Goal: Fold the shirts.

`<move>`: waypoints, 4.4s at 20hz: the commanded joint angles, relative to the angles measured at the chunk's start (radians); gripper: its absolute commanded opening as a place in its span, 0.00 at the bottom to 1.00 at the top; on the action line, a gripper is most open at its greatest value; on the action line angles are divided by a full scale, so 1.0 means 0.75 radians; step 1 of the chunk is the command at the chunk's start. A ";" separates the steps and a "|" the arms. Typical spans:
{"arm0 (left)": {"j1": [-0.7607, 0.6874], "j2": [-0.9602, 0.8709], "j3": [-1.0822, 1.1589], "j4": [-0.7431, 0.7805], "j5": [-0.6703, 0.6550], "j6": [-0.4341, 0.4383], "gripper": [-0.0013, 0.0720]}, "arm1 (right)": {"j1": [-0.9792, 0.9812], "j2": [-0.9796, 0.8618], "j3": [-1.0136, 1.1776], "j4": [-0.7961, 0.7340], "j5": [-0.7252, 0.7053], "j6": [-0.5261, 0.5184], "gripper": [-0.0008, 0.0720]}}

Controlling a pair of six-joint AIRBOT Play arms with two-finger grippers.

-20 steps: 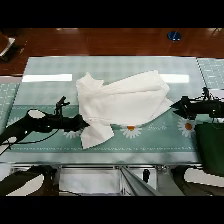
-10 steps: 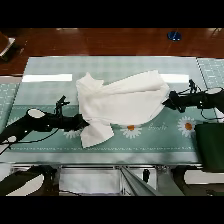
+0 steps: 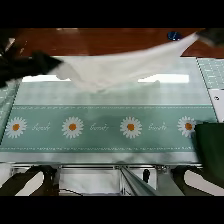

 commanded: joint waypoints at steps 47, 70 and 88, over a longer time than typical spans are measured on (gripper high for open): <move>-0.063 -0.727 0.265 0.390 0.092 -0.238 0.71 | -0.085 -0.679 -0.183 0.449 0.026 -0.058 0.58; 0.389 -0.083 -1.104 0.451 -0.272 -0.043 0.71 | -0.530 0.388 -1.462 0.038 -0.040 -0.081 0.58; 0.014 -0.097 -1.098 0.319 0.111 -0.117 0.04 | -0.531 0.175 -1.462 -0.437 0.066 0.122 0.57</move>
